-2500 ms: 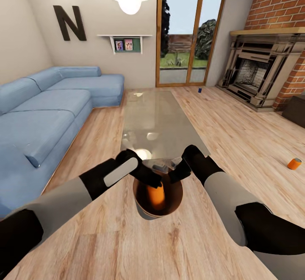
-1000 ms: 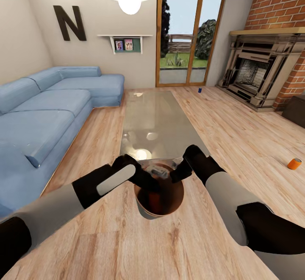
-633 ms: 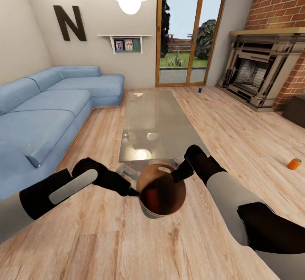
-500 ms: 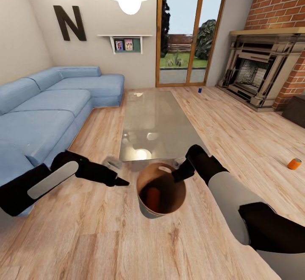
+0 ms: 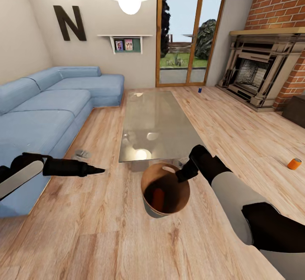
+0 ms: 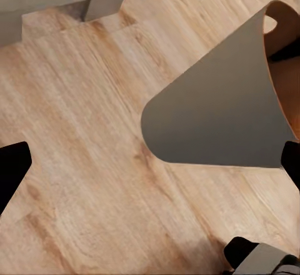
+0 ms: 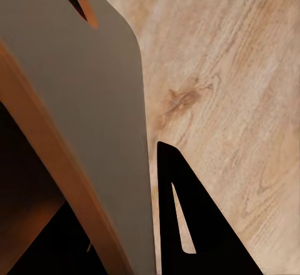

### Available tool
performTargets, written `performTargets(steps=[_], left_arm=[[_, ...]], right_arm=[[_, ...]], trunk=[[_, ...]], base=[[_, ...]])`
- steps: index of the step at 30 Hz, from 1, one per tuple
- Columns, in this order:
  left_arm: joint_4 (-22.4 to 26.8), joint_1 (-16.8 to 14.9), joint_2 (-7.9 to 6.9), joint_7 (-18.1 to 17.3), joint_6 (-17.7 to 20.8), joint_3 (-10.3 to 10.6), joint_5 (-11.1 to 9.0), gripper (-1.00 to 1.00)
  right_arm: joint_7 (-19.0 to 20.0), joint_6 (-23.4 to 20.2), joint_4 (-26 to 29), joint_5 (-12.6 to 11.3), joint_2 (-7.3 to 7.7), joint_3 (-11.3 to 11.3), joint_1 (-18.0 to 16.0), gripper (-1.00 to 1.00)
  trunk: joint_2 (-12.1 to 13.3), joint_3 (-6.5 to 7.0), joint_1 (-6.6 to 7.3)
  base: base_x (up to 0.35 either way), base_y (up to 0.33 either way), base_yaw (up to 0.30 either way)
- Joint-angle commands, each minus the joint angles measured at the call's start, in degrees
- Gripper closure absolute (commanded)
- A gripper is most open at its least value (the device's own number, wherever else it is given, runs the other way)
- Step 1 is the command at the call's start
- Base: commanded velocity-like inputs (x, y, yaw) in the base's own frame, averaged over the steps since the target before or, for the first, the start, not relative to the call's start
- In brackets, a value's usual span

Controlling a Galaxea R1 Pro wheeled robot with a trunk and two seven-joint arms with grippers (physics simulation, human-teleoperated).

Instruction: Put the three can of soda from the living room inside the tash can in the kitchen.

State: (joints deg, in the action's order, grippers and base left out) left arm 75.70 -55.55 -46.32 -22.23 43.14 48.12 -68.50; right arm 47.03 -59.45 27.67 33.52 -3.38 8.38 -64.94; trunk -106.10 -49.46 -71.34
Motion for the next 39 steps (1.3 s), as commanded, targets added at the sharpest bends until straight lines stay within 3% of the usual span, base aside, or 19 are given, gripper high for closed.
performTargets(steps=[1,7,10,13,14,16,18,23,26,27,29,33,34,35,38,39], left_arm=[[-0.53,0.02,-0.1,-0.41,-0.41,-0.01,0.0,-1.0],[-4.5,0.08,-0.36,-1.45,-3.71,0.17,0.31,-1.0],[-6.88,0.77,-0.22,-0.66,-6.8,0.49,0.68,-1.0],[-7.79,1.9,0.05,3.08,-9.08,0.66,4.9,-1.0],[-7.92,3.1,0.52,5.32,-9.64,0.67,7.01,-1.0],[-8.33,6.41,2.96,9.24,-10.35,0.36,9.7,-1.0],[-8.72,7.43,4.0,10.71,-11.08,0.26,10.55,-1.0],[-12.93,9.01,6.44,13.48,-17.02,0.38,12.1,-1.0],[-17.83,9.36,8.52,13.81,-21.48,0.47,12.32,-1.0],[-20.57,10.15,9.66,13.81,-25.26,0.53,12.48,-1.0],[-22.23,11.86,10.73,13.82,-29.6,0.59,12.54,-1.0],[-24.21,14.42,12.34,13.89,-35.43,0.63,12.52,-1.0],[-26.04,15.97,13.29,13.93,-39.69,0.64,12.71,-1.0],[-27.28,16.68,13.94,13.96,-42.22,0.65,13.15,-1.0],[-29.0,17.46,15.48,14.38,-45.49,0.65,14.88,-1.0],[-30.07,18.04,16.32,14.65,-46.69,0.65,15.8,-1.0]], right_arm=[[0.25,-0.55,0.01,-1.44,0.12,-0.16,0.0,1.0],[0.24,-0.55,0.01,-1.41,2.62,0.0,0.08,1.0],[0.18,-0.55,0.21,-1.32,5.65,0.07,0.27,1.0],[0.17,-0.55,0.51,-1.24,8.27,0.12,0.43,1.0],[0.14,-0.55,0.67,-1.22,9.35,0.13,0.49,1.0],[0.03,-0.55,0.89,-1.19,11.38,0.19,0.63,1.0],[-0.38,-0.55,1.06,-1.19,12.35,0.2,0.8,1.0],[-4.48,0.28,1.5,-1.36,16.06,-0.39,2.87,1.0],[-5.45,3.03,1.56,-1.59,19.08,-2.46,4.07,1.0],[-5.72,5.89,1.58,-1.67,20.59,-5.89,5.11,1.0],[-5.92,10.53,1.6,-1.69,21.4,-9.7,6.76,1.0],[-6.39,20.88,2.25,-1.73,21.87,-15.46,11.18,1.0],[-8.36,29.04,2.89,-1.76,21.8,-20.32,15.01,1.0],[-9.87,33.98,3.15,-1.77,21.69,-23.53,17.38,1.0],[-12.18,42.43,3.43,-1.88,21.54,-28.86,21.43,1.0],[-13.04,47.65,3.48,-1.93,21.58,-31.79,23.91,1.0]], trunk=[[0.0,0.01,0.0],[0.0,0.01,0.0],[0.0,0.01,0.0],[0.0,0.01,0.0],[0.0,0.01,0.0],[0.0,0.01,0.0],[0.0,0.01,0.0],[0.0,0.01,0.0],[0.0,0.01,0.0],[0.0,0.01,0.0],[0.0,0.01,0.0],[0.0,0.01,0.0],[0.0,0.01,0.0],[0.0,0.01,0.0],[0.0,0.01,0.0],[0.0,0.01,0.0]], base=[[0.0,0.0,0.0],[0.0,0.0,0.0],[0.0,0.0,0.0],[0.0,0.0,0.0],[0.0,0.0,0.0],[0.0,0.0,0.0],[0.0,0.0,0.0],[0.0,0.0,0.0],[0.0,0.0,0.0],[0.0,0.0,0.0],[0.0,0.0,0.0],[0.0,0.0,0.0],[0.0,0.0,0.0],[0.0,0.0,0.0],[0.0,0.0,0.0],[0.0,0.0,0.0]])
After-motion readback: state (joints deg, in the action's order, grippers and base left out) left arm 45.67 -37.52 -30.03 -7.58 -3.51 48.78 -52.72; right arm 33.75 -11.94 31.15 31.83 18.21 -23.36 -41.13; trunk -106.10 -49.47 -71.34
